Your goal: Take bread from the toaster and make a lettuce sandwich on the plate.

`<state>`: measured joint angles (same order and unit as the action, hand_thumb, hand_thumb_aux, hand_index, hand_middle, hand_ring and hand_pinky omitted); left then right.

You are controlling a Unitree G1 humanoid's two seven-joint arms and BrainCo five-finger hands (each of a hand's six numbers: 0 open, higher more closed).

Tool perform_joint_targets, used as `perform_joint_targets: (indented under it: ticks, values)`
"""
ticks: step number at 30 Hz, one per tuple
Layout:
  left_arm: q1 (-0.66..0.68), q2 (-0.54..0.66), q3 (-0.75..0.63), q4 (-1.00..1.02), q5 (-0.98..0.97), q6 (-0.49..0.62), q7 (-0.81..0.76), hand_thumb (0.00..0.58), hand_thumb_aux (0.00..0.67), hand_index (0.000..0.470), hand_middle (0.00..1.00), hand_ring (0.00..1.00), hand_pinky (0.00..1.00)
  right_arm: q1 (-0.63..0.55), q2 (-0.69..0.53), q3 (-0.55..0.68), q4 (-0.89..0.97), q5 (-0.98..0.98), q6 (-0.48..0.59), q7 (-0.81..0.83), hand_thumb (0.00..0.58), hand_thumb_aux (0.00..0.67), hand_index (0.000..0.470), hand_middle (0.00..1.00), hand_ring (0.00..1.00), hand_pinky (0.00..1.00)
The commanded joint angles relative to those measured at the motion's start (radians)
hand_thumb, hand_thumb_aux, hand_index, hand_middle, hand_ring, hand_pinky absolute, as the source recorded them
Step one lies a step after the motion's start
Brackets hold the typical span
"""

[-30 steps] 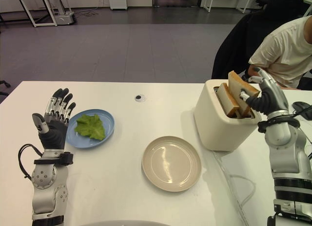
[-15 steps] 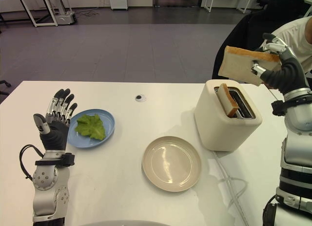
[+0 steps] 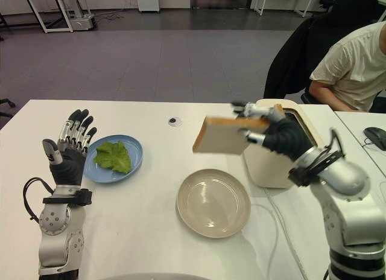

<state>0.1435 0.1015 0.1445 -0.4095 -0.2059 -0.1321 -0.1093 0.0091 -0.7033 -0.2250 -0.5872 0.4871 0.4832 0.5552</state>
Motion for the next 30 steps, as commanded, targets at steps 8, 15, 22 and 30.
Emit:
perform_joint_targets:
  ticks: [8, 15, 22, 30]
  values:
    - [-0.005, 0.026, 0.014, -0.017, -0.012, 0.034, -0.015, 0.000, 0.000, 0.000, 0.00, 0.00, 0.00, 0.142, -0.006, 0.138, 0.210, -0.150, -0.126, 0.135, 0.580, 0.670, 0.470, 0.00, 0.00, 0.00]
    - [-0.007, 0.027, 0.012, -0.022, -0.012, 0.046, -0.014, 0.000, 0.000, 0.000, 0.00, 0.00, 0.00, 0.112, -0.031, 0.030, 0.208, -0.035, -0.092, 0.225, 0.580, 0.670, 0.470, 0.00, 0.00, 0.00]
    - [0.012, 0.021, 0.009, -0.046, -0.011, 0.053, -0.009, 0.000, 0.000, 0.000, 0.00, 0.00, 0.00, 0.150, -0.069, 0.017, 0.115, -0.036, -0.081, 0.260, 0.580, 0.670, 0.470, 0.00, 0.00, 0.00]
    - [0.023, 0.014, 0.007, -0.066, -0.011, 0.065, -0.005, 0.000, 0.000, 0.000, 0.00, 0.00, 0.00, 0.210, -0.050, 0.097, 0.130, -0.120, -0.115, 0.247, 0.580, 0.670, 0.470, 0.00, 0.00, 0.00]
